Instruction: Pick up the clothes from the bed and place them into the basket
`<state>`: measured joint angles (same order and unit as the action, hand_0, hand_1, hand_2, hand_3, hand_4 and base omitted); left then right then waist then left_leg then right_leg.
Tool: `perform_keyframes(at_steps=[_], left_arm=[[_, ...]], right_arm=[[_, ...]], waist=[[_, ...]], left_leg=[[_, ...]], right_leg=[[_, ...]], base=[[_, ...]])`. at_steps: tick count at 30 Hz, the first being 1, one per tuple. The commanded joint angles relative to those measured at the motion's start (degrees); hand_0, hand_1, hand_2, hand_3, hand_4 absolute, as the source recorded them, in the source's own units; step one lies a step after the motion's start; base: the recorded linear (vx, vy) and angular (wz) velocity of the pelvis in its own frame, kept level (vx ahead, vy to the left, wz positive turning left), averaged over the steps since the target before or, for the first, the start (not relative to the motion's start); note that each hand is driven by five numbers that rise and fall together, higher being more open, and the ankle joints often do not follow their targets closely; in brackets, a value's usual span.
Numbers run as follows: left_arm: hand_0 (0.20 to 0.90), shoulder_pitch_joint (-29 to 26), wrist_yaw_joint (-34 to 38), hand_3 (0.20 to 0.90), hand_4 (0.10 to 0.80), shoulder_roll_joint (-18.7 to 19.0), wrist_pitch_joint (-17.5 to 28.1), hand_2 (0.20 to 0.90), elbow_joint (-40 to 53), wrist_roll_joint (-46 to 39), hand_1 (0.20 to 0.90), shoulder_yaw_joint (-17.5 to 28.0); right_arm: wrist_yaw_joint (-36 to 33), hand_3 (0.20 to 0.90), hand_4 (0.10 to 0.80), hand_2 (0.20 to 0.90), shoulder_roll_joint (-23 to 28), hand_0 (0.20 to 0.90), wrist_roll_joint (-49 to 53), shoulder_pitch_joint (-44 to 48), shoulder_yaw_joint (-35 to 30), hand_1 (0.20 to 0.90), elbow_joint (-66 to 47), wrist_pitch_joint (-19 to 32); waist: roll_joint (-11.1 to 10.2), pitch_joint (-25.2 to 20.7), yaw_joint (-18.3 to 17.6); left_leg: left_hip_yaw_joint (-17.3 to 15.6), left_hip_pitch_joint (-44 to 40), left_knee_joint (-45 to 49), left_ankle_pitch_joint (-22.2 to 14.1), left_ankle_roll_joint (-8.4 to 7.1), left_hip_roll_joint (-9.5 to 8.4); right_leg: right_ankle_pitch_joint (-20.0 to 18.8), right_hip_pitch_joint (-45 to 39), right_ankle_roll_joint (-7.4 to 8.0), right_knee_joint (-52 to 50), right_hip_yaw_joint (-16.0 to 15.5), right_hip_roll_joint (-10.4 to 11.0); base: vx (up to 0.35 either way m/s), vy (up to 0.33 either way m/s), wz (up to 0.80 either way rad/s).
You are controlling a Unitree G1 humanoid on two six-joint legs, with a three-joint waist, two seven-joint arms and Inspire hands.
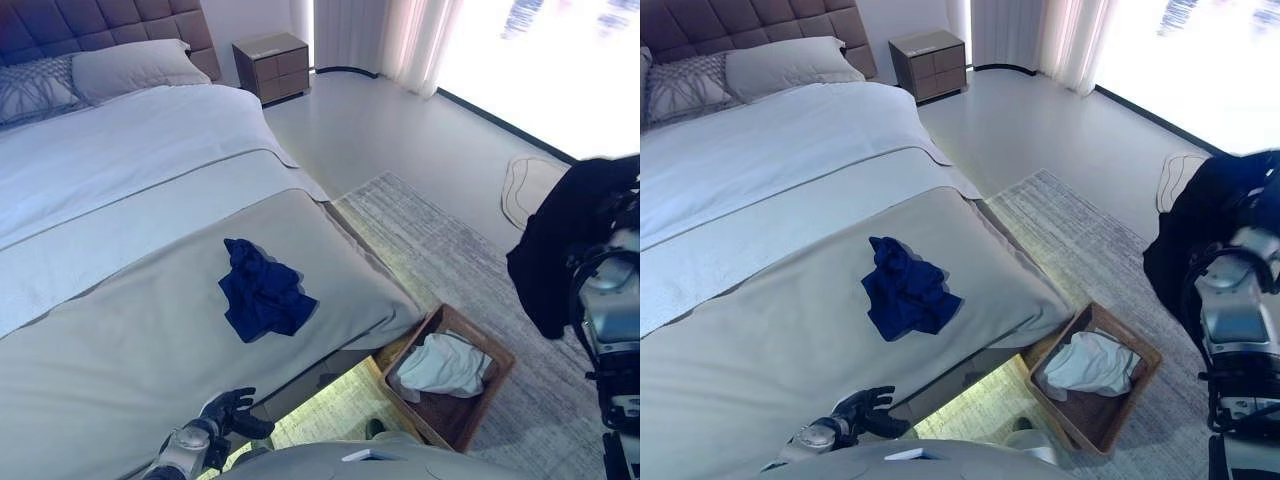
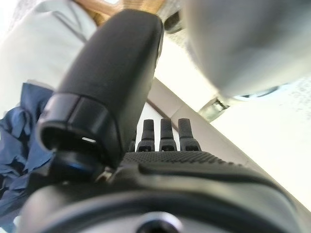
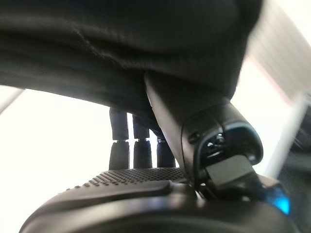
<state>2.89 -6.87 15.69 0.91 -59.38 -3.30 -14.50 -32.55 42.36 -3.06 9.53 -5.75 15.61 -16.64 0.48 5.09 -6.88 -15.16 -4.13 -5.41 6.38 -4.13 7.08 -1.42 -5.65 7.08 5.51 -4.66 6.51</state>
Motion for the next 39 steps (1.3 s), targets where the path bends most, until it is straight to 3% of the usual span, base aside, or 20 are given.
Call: perform_keyframes(at_steps=[1,6,15,17,19,26,32,39], left_arm=[[0.900,-4.2,0.1,0.900,0.800,2.8,2.5,0.900,-0.8,0.4,0.900,-2.0],[0.900,-6.4,0.4,0.900,0.800,2.7,3.7,0.900,0.5,-1.1,0.900,-3.2],[0.900,-11.7,0.5,0.900,0.800,2.4,6.9,0.900,6.7,-6.2,0.900,-6.6],[0.900,-11.7,0.3,0.900,0.800,2.7,7.1,0.900,7.7,-6.3,0.900,-6.7],[0.900,-11.3,-0.3,0.900,0.800,3.0,7.2,0.900,9.2,-6.4,0.900,-6.8],[0.900,-10.0,-1.7,0.900,0.800,4.1,7.0,0.900,10.8,-6.6,0.900,-6.7],[0.900,-9.0,-2.5,0.900,0.800,4.7,5.9,0.900,10.9,-6.5,0.900,-5.6],[0.900,-8.5,-2.0,0.900,0.800,3.5,4.9,0.900,9.6,-6.2,0.900,-3.5]], right_arm=[[-1.7,0.200,0.100,0.300,2.1,0.300,-3.5,7.6,-1.8,0.300,-1.1,2.9],[-2.8,0.200,0.100,0.300,1.4,0.300,-2.7,9.1,0.7,0.300,5.6,0.9],[0.7,0.200,0.100,0.300,6.0,0.300,1.9,18.5,8.1,0.300,27.7,-6.8],[1.5,0.494,0.394,0.552,6.2,0.552,1.8,18.9,8.9,0.552,29.2,-8.2],[2.7,0.900,0.800,0.900,6.5,0.900,1.6,19.5,9.9,0.900,32.2,-8.2],[1.0,0.900,0.800,0.900,6.0,0.900,2.3,19.7,10.4,0.900,34.1,-5.2],[3.1,0.900,0.800,0.900,4.8,0.900,5.1,16.7,9.0,0.900,28.8,-2.2],[11.2,0.900,0.800,0.900,2.0,0.900,-1.6,14.6,10.3,0.900,13.0,-0.1]], waist=[[-0.7,1.9,1.7],[1.0,4.5,1.3],[8.0,12.3,1.1],[8.6,12.9,1.2],[9.6,13.5,1.3],[10.7,14.0,1.6],[9.2,13.4,1.4],[5.9,12.3,1.4]], left_leg=[[-0.9,-3.7,0.4,-9.0,2.57,-3.66],[-0.7,-1.1,0.6,-7.9,1.85,-3.53],[0.2,5.5,1.3,-4.9,-0.43,-3.95],[0.3,5.8,1.3,-4.8,-0.57,-4.06],[0.5,6.0,1.1,-4.6,-0.68,-4.26],[1.0,6.4,0.4,-4.5,-0.95,-4.74],[0.8,5.9,0.5,-4.9,-0.99,-4.37],[0.9,4.6,0.8,-5.9,-0.23,-4.40]], right_leg=[[2.0,2.1,-3.19,-3.0,-5.1,-3.3],[1.7,4.6,-3.45,-3.2,-5.2,-3.0],[1.2,12.0,-4.42,-4.9,-6.4,-1.7],[1.1,12.5,-4.51,-5.0,-6.5,-1.7],[0.9,13.1,-4.63,-4.9,-6.6,-1.6],[0.3,13.8,-4.43,-3.7,-6.8,-1.8],[0.4,13.5,-4.30,-3.8,-7.0,-1.9],[0.9,12.2,-4.32,-4.5,-6.7,-2.1]], base=[[-0.092,-0.086,-0.07],[-0.121,-0.064,-0.06],[-0.174,-0.019,-0.01],[-0.039,-0.030,-0.02],[-0.022,-0.030,-0.03],[0.007,0.003,0.01],[0.033,0.008,0.11],[0.066,0.054,0.01]])
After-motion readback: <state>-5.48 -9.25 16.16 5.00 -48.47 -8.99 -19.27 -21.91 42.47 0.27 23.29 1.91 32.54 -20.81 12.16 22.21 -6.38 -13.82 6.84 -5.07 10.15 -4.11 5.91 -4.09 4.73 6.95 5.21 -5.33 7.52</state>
